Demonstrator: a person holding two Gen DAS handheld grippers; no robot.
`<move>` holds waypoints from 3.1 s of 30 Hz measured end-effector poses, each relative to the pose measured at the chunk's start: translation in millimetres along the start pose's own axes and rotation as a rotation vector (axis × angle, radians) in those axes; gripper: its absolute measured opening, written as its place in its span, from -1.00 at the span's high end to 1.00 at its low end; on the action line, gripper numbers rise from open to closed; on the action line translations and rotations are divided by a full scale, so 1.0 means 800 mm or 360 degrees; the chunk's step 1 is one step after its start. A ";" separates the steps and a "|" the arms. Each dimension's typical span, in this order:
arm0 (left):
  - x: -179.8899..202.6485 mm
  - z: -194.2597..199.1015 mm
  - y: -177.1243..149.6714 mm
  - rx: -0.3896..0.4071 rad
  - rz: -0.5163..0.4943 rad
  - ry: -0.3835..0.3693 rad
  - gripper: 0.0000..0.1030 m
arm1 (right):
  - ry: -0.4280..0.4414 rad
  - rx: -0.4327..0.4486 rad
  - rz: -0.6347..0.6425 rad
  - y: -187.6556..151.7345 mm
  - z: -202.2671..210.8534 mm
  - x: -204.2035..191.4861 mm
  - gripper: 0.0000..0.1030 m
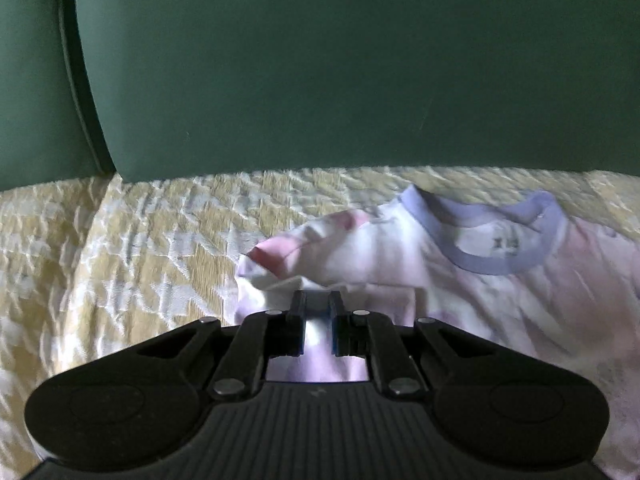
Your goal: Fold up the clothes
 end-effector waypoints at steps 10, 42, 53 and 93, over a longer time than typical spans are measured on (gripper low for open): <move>-0.009 0.002 -0.008 0.0022 0.0085 -0.0114 0.82 | -0.0452 0.0247 -0.0526 0.100 0.062 0.211 -1.00; -0.034 0.045 -0.120 -0.0026 0.0137 -0.0294 0.75 | -0.0079 -0.0003 -0.0499 0.219 -0.006 0.054 -1.00; -0.033 0.044 -0.117 -0.0040 0.0105 -0.0286 0.75 | -0.0165 -0.0219 -0.0573 0.129 -0.052 0.085 -1.00; -0.044 -0.015 0.014 0.0013 0.0042 -0.0108 0.75 | -0.0333 0.0052 -0.0755 0.216 -0.035 0.223 -1.00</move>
Point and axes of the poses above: each gripper's, at about its wrist camera, not at the fingertips, and z roughly against the way its jaws point, x to its right, y to its top, the point moved 7 cm from there along -z, roughly the way its jaws point, and after that the axes turned 11 degrees about -x, right-handed, at the moved point
